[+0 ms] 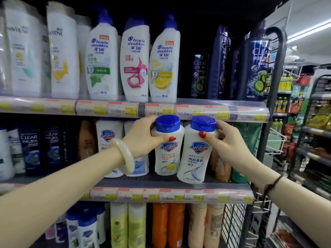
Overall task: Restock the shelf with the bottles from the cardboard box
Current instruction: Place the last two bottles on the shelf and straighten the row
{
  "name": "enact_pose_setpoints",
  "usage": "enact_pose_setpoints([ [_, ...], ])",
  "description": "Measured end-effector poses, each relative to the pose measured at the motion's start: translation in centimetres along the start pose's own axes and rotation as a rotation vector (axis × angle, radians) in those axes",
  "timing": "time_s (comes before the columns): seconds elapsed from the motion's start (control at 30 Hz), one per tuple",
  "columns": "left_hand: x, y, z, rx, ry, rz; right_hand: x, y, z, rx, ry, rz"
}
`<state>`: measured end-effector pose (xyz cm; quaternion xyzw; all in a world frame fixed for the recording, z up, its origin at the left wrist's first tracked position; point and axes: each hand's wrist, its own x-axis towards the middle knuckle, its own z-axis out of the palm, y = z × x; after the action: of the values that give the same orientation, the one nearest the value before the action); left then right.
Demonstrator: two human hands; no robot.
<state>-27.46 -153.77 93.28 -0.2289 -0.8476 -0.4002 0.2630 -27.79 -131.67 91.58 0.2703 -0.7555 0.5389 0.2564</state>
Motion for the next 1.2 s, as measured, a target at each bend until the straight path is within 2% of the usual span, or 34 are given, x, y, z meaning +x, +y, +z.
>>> enact_pose_setpoints([
  [0.23,0.0,-1.2,1.0,-0.035,-0.03,-0.04,-0.5,1.5,0.6,0.017,0.033,-0.054],
  [0.43,1.4,-1.8,1.4,-0.248,-0.035,-0.134,0.6,2.7,0.6,0.1,0.018,0.041],
  [0.57,2.6,-3.3,2.6,-0.344,0.03,-0.237,1.9,3.9,0.8,0.191,0.053,0.164],
  [0.7,2.7,-5.1,3.6,-0.282,0.08,-0.342,1.5,5.9,1.6,0.179,0.012,0.251],
  [0.83,1.5,-6.8,4.8,-0.271,0.048,-0.424,-0.1,8.1,2.5,0.123,-0.009,0.333],
  [0.97,0.4,-8.0,5.7,-0.156,0.01,-0.417,-1.0,9.6,3.1,0.019,-0.045,0.336],
  [1.2,1.0,-7.7,6.6,-0.121,0.006,-0.388,-0.1,10.5,2.8,0.03,-0.05,0.318],
])
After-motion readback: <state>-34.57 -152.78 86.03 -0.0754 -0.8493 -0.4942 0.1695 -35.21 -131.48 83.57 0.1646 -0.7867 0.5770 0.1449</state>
